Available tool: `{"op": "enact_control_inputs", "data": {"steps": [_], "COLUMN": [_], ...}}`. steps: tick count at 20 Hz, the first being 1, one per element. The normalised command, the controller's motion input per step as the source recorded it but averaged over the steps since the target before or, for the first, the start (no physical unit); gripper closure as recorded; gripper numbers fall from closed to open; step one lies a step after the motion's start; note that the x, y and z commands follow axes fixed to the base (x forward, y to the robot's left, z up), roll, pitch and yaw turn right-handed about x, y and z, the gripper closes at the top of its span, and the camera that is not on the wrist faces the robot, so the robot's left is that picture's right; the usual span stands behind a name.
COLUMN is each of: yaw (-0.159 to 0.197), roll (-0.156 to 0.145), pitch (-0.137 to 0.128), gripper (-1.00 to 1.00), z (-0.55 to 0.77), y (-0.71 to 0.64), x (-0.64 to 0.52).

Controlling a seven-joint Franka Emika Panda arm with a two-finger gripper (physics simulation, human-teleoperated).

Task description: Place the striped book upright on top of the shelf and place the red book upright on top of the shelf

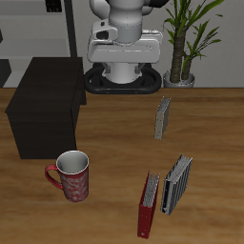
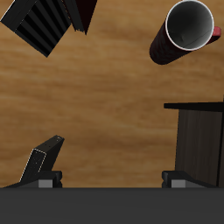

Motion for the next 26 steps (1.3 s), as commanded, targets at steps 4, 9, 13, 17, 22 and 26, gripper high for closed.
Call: {"op": "enact_control_inputs", "data": {"steps": [4,9,13,17,22,26], "yaw": [0.012,0.016,-0.045,0.001,0.02,0.007], "roll": [-0.004,0.005,0.01,-0.005,-0.002,0.001], "pitch": [-0.034,-0.004,-0.039,0.002,-0.025,-0.012], "gripper": [-1.0,-1.0,-1.0,-1.0,-1.0,-1.0], "z": [0.05,0.0,0.21,0.08,0.08,0.04], "y": [0.05,0.01,-0.05,0.03,0.04,0.04], "x": [0.0,0.08,0.28,0.41,0.41,0.41]}}
